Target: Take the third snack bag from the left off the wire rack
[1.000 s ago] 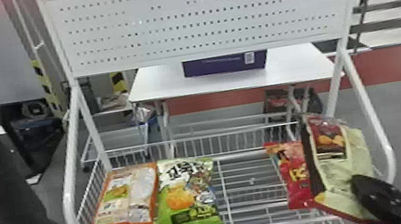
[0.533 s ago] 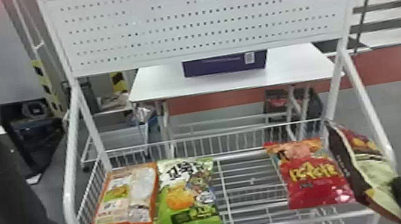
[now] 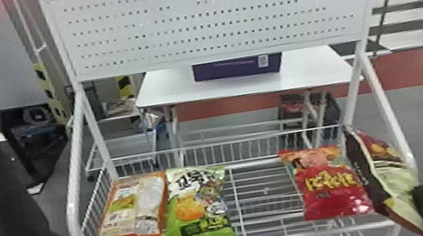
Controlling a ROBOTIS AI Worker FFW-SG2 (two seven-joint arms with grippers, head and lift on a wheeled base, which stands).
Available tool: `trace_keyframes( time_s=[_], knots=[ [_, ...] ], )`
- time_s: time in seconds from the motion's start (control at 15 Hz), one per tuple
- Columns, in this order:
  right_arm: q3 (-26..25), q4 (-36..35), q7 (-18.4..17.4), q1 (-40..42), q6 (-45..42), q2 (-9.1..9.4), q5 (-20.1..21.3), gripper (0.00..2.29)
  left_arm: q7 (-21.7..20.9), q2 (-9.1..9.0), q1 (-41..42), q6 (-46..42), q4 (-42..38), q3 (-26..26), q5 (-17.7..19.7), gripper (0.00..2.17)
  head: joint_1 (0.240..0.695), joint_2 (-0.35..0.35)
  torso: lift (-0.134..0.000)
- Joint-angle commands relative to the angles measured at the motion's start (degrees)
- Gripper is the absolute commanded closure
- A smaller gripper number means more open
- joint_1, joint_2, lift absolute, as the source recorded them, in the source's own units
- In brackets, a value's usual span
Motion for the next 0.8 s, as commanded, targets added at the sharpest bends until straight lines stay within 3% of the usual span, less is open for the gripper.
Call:
trace_keyframes(
  time_s=[0.0,0.73],
  knots=[
    [-0.07,-0.08,0.00,0.11,-0.30,-0.11,-0.03,2.24,0.00,-0.01,0.04,0.00,-0.07,0.00,0.00,0.15,0.499,0.000,0.000],
    [0.02,-0.08,0.17,0.11,-0.48,-0.11,-0.03,2.24,0.00,-0.01,0.12,0.00,-0.33,0.18,0.00,0.15,0.499,0.000,0.000]
  ],
)
